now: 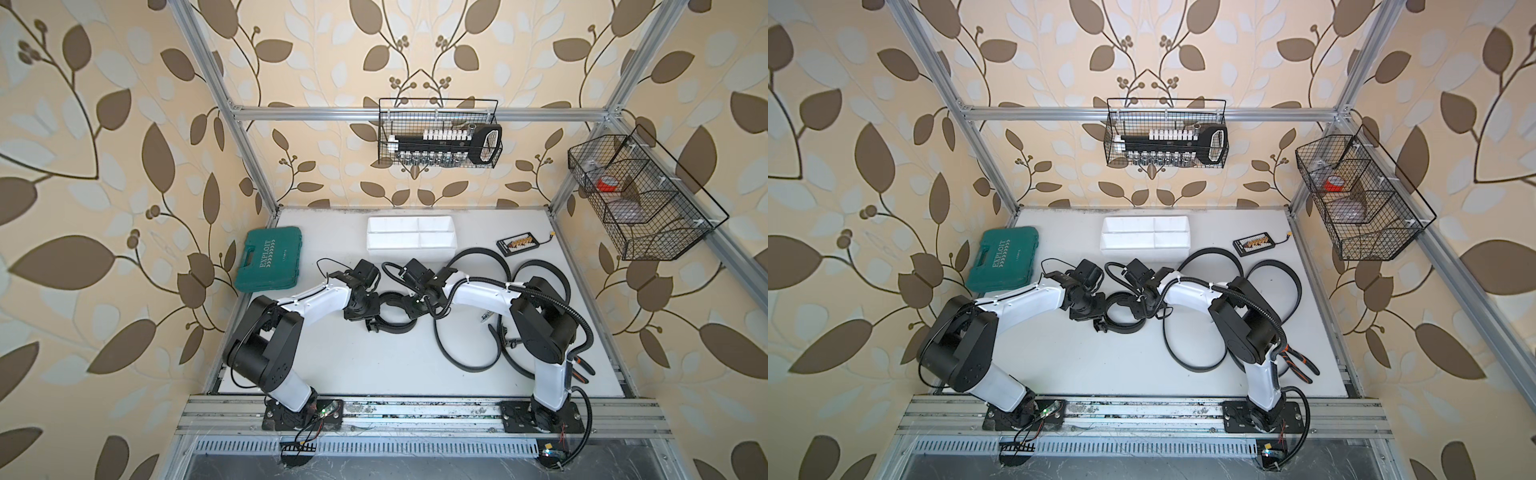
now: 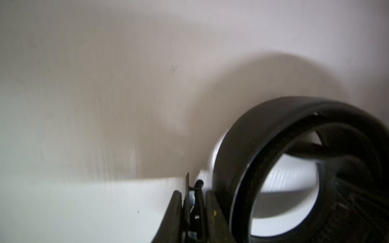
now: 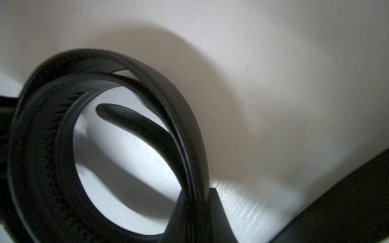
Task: Place the belts into the storage roll
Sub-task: Roll the belt at the center of the board, then pick up the belt from the center of the board.
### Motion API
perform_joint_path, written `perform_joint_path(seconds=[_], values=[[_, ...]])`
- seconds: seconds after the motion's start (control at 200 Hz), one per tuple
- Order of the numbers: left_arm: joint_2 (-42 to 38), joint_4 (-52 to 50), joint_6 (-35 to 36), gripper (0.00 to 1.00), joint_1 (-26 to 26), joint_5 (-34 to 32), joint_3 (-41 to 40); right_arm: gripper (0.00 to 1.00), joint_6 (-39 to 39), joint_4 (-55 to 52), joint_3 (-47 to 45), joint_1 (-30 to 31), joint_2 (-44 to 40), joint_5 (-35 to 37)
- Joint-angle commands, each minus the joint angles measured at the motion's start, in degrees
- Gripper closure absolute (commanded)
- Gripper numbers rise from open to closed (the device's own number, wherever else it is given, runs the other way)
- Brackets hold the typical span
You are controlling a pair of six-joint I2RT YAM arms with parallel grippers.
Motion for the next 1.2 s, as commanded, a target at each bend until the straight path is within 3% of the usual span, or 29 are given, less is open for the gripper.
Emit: perform_joint_path(seconds=[0.0, 0.275, 0.6, 0.99, 1.2], values=[[2.3, 1.3, -0.3, 0.99, 1.1, -4.4, 4.1, 1.00, -1.1, -2.8, -1.4, 0.3, -0.2, -0.3], [6.0, 8.5, -8.9, 1.00, 1.7, -1.0, 3.2, 1.00, 0.0, -2.7, 0.0, 2.2, 2.2, -0.9], [-4.0, 13.6, -17.5, 0.93, 1.9, -1.7, -7.7, 1.00, 1.3, -6.1, 3.1, 0.2, 4.7, 1.5], [-14.0, 20.7, -26.4, 0.81, 1.9, 0.3, -17.6, 1.00, 1.7, -8.2, 6.4, 1.0, 7.7, -0.3], [-14.7, 20.6, -24.1, 0.47, 1.9, 2.2, -17.6, 1.00, 1.5, -9.7, 7.8, 0.9, 8.7, 0.5]])
